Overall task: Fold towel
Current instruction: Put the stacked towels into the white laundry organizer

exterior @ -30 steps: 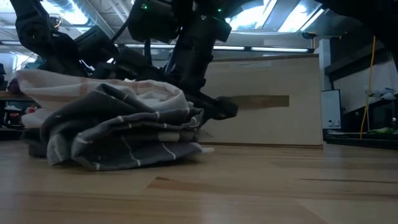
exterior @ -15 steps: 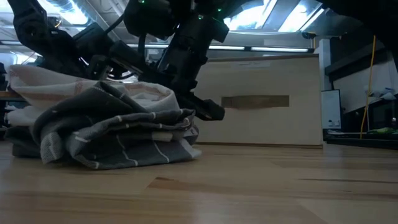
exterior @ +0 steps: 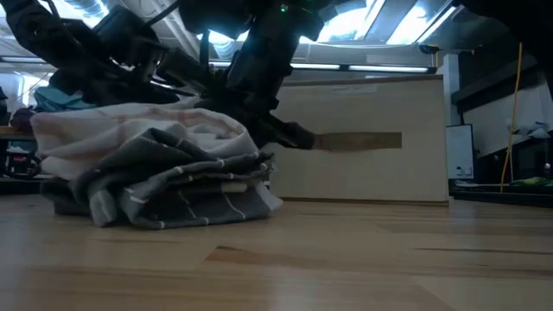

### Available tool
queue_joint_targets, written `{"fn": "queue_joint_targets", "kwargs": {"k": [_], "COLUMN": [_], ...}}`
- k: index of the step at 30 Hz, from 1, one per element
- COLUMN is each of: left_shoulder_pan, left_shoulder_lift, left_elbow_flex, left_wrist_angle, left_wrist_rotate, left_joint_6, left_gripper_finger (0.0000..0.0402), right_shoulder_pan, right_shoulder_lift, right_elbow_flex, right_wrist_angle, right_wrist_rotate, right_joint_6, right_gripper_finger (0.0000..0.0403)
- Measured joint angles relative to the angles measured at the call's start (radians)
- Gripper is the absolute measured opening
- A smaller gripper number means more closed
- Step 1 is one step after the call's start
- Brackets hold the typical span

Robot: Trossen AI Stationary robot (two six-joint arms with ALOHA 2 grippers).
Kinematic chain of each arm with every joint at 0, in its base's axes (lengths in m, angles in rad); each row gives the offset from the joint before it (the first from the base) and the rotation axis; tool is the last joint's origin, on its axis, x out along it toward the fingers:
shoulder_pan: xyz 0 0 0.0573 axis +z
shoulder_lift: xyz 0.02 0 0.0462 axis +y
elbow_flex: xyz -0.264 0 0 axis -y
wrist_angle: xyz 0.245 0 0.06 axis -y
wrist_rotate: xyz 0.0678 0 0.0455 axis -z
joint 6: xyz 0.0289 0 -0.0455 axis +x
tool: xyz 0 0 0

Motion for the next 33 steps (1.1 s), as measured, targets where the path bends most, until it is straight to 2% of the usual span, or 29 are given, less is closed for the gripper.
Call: {"fn": "queue_joint_targets", "kwargs": {"k": [10, 20, 28, 33], "left_shoulder_pan": [0.088, 0.188, 0.224, 0.224], "left_shoulder_lift": [-0.005, -0.043, -0.104, -0.105], "left_elbow_flex": [0.001, 0.004, 0.022, 0.077], "left_wrist_angle": [0.093, 0.162, 0.218, 0.23], "left_wrist_rotate": [0.012, 0.123, 0.146, 0.14], "left_joint_6": [-0.01, -0.016, -0.072, -0.06], "left_gripper_finger": [0.0005, 0.0004, 0.0004, 0.0004], "right_shoulder_pan": [-0.003, -0.042, -0.047, -0.047], "right_shoulder_lift": [-0.006, -0.009, -0.016, -0.015], "right_elbow_flex": [0.056, 0.202, 0.295, 0.414], "right_wrist_angle": [-0.012, -0.204, -0.305, -0.449], "right_wrist_rotate": [0.055, 0.101, 0.135, 0.212], "right_joint_6": [-0.017, -0.074, -0.085, -0.097], "right_gripper_finger": [0.008, 0.008, 0.008, 0.008]}}
